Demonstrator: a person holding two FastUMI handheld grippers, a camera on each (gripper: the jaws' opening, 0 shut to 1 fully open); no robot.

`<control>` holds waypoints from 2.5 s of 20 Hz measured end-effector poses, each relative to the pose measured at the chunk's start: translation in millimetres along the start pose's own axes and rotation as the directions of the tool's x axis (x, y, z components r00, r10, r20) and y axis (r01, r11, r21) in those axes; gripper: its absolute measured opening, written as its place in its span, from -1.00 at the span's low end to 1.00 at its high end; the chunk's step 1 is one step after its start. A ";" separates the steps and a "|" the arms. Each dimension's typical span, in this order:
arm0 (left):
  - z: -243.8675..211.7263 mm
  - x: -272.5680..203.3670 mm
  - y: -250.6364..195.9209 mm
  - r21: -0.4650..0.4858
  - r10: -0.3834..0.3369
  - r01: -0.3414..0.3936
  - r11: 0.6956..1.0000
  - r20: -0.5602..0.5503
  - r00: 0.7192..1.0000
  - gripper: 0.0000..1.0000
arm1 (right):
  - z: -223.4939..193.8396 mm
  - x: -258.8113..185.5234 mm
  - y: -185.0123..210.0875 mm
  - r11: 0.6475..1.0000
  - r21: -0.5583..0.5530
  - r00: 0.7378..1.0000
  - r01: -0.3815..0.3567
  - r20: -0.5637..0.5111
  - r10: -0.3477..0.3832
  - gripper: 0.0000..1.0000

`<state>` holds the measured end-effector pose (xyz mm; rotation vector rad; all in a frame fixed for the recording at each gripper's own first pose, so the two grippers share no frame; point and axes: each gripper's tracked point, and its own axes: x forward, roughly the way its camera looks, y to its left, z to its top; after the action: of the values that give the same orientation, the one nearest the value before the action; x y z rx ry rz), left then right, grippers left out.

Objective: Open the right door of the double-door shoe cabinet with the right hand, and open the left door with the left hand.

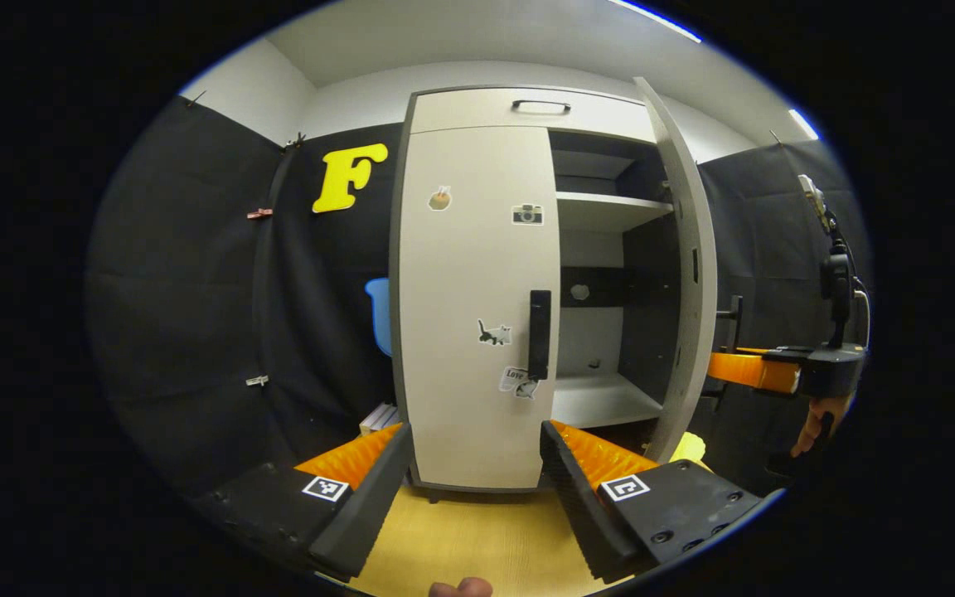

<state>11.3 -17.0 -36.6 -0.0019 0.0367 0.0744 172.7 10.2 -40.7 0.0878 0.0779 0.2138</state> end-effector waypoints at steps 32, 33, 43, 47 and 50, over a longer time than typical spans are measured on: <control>26.2 62.4 -90.6 0.056 -0.127 0.124 0.991 0.038 0.991 0.89 | 17.6 -46.6 -77.2 0.980 -0.008 0.979 0.199 0.049 -0.199 -0.71; 29.8 71.9 -89.0 0.062 -0.122 0.119 0.991 0.044 0.992 0.89 | 18.8 -49.9 -76.2 0.980 -0.009 0.979 0.199 0.054 -0.198 -0.65; 38.8 188.2 -76.1 0.080 -0.088 0.084 0.993 0.050 0.995 0.89 | 17.7 -71.0 -77.6 0.977 -0.007 0.975 0.213 0.069 -0.212 0.92; 41.9 220.6 -73.2 0.095 -0.067 0.061 0.994 0.059 0.996 0.84 | 23.0 -70.7 -88.0 0.974 -0.027 0.971 0.223 0.091 -0.220 0.92; 40.4 237.3 -71.7 0.104 -0.053 0.048 0.993 0.055 0.997 0.72 | 29.7 -70.6 -95.3 0.971 -0.013 0.966 0.238 0.103 -0.235 0.92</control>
<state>254.5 -70.8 -4.9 0.1020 -0.0173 0.0218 126.3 -100.1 -15.5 0.0633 -0.0151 -0.0287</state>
